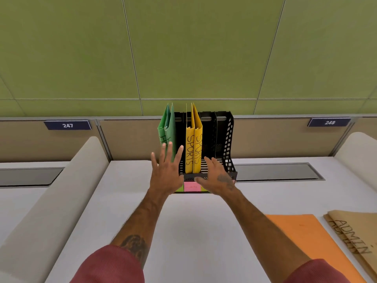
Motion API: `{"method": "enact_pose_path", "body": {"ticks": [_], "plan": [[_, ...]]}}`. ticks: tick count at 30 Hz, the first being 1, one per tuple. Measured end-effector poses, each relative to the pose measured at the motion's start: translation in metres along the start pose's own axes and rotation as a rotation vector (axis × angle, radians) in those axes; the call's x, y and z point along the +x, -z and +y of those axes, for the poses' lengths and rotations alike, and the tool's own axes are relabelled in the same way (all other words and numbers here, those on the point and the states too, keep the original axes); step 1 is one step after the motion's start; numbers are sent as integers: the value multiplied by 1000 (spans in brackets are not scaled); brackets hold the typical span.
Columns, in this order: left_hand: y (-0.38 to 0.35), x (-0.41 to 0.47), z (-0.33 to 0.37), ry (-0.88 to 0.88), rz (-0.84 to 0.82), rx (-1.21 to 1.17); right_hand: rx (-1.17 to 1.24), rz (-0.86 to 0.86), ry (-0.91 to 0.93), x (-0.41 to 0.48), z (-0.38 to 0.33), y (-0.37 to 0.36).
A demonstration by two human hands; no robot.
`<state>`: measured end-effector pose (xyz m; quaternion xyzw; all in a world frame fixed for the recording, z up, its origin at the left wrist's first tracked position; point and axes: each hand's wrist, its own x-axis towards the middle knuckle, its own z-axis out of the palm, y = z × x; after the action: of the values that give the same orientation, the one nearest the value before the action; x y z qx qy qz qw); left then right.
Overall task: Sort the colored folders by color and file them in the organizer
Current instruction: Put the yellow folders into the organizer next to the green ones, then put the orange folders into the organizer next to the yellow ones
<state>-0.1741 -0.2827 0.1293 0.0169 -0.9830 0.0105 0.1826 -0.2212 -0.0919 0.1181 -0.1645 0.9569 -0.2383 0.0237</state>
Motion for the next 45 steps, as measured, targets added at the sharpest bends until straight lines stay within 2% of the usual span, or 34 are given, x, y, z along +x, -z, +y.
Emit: {"method": "enact_pose_path", "body": {"ticks": [9,16,22,29,40,45], "plan": [[-24,-77,19,28,-94,-16,-337,47,100,-78,46,-21],[-36,-121,60,42,-163,-8,-409,26,103,-117,96,-16],[-37,-143,120,55,-211,32,-387,-4,122,-151,145,2],[-43,-170,204,92,-265,-29,-395,-47,115,-193,220,22],[-63,-193,282,70,-379,-74,-377,-113,-23,-239,308,37],[-78,-191,310,44,-475,-242,-237,-140,-180,-247,330,33]]}}
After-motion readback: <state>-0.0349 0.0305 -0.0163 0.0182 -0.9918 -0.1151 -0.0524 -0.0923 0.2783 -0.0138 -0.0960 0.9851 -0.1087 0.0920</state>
